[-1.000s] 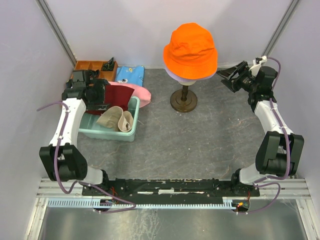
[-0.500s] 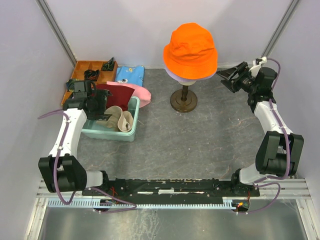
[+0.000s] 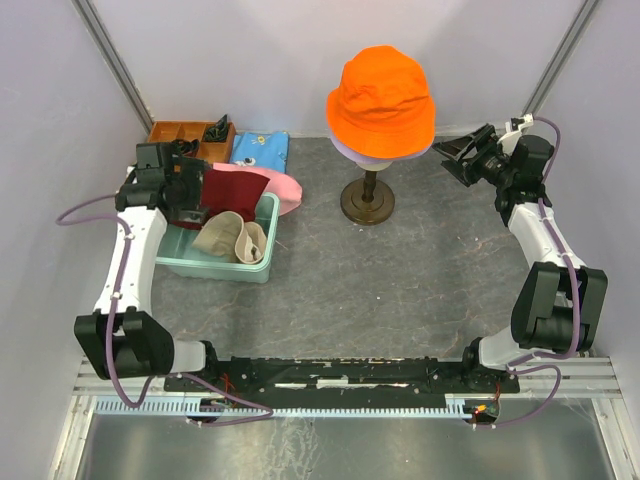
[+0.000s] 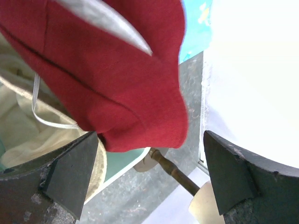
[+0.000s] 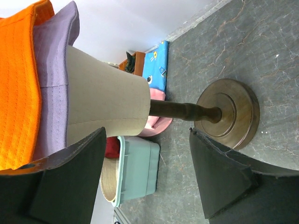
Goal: Stack the hats
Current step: Pick up the hat from the bin.
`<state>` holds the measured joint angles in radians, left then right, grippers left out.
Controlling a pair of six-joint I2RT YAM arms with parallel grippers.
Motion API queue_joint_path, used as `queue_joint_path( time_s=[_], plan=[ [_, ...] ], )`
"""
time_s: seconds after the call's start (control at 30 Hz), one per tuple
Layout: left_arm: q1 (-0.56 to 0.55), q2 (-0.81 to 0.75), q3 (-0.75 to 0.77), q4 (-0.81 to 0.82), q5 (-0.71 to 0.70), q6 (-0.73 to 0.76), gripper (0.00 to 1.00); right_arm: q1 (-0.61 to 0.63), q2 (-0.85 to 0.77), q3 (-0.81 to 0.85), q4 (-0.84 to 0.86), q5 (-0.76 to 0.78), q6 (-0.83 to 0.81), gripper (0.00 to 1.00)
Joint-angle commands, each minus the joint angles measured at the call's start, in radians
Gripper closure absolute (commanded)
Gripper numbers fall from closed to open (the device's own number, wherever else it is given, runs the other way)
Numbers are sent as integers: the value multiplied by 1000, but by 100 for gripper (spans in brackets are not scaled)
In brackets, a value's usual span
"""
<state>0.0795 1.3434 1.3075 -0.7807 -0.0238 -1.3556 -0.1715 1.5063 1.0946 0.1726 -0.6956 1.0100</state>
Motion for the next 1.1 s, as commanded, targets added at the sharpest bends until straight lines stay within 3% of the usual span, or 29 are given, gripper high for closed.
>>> queue_joint_path(
  time_s=[0.0, 0.67, 1.07],
  plan=[
    [28, -28, 88, -26, -105, 136, 1, -3, -20, 6, 57, -4, 0, 21],
    [47, -18, -25, -31, -106, 189, 1, -4, -20, -1, 50, -4, -9, 21],
    [47, 7, -35, 47, -194, 192, 1, -3, -25, -9, 57, -4, -9, 21]
  ],
)
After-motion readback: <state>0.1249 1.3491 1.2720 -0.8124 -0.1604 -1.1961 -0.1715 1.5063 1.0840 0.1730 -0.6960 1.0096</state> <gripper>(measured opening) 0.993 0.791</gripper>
